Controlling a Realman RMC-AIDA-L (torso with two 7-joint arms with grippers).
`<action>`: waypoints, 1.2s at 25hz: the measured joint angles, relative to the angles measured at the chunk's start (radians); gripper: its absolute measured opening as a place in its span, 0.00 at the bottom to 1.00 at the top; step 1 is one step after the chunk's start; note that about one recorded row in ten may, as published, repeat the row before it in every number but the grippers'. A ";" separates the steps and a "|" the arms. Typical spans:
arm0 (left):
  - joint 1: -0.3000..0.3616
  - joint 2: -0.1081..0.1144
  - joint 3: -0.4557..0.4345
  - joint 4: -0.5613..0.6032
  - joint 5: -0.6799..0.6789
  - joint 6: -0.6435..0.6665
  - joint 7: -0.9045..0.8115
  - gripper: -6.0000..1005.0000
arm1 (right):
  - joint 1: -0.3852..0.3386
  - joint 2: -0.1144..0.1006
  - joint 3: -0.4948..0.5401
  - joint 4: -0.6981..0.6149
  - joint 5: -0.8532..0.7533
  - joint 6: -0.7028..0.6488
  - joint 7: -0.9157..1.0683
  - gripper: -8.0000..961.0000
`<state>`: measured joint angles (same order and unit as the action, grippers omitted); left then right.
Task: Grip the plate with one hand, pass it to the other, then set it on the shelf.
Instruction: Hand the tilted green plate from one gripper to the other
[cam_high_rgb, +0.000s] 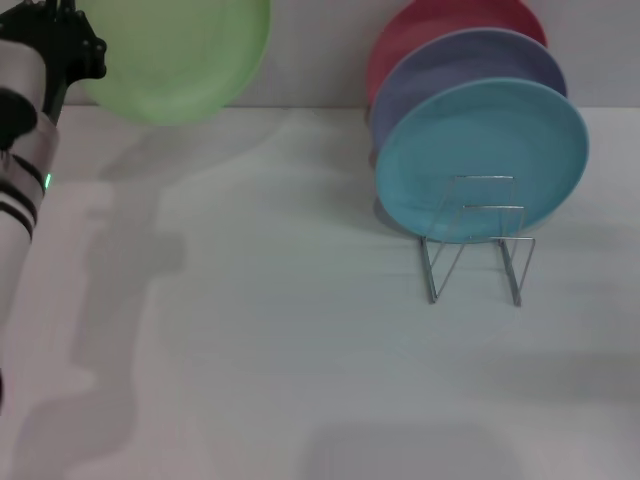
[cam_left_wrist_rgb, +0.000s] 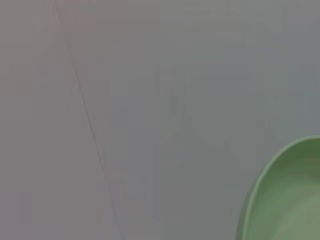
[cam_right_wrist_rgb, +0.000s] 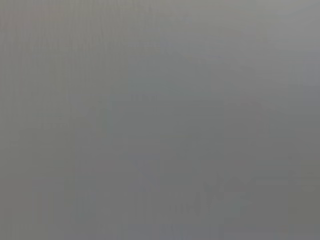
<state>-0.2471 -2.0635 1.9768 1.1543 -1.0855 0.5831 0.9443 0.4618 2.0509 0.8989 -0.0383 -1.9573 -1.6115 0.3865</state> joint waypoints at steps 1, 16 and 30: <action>0.000 0.000 0.000 0.000 0.000 0.000 0.000 0.06 | 0.000 0.000 0.000 0.000 0.000 0.000 0.000 0.71; 0.011 -0.003 0.145 -0.342 0.447 0.346 -0.770 0.06 | -0.039 0.017 -0.003 0.005 -0.016 -0.078 0.007 0.71; 0.089 -0.016 0.444 -0.410 0.219 0.560 -0.666 0.07 | -0.129 0.031 -0.003 0.055 -0.393 -0.177 0.099 0.71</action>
<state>-0.1585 -2.0796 2.4209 0.7446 -0.8665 1.1428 0.2778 0.3327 2.0815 0.8957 0.0164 -2.3506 -1.7887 0.4850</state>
